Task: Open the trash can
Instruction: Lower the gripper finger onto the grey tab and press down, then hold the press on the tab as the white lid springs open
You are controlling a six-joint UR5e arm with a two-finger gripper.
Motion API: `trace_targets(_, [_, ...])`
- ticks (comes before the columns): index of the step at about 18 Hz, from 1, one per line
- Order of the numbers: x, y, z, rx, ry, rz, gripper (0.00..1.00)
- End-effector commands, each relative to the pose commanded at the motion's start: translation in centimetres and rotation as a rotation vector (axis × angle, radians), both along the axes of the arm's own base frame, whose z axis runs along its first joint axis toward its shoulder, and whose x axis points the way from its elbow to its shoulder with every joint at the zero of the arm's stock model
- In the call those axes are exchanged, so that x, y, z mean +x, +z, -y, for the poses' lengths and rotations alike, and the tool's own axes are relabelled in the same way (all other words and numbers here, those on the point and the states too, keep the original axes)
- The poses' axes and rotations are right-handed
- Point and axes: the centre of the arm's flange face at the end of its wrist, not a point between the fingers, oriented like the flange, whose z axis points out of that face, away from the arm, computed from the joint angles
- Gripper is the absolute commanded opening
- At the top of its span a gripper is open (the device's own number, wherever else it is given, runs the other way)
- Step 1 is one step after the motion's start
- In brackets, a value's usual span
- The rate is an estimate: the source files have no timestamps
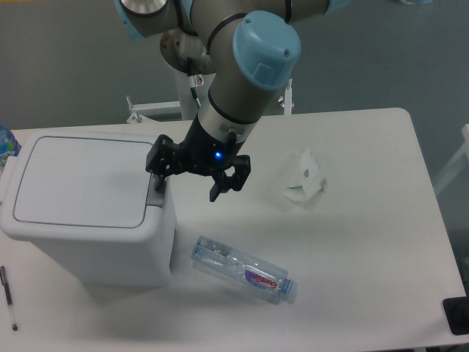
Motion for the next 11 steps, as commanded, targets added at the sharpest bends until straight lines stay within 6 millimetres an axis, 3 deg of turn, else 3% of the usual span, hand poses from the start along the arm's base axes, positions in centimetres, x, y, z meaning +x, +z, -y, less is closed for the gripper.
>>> trace_targets(11, [-0.11, -0.22, 0.07, -0.013, 0.001, -0.007, 1.0])
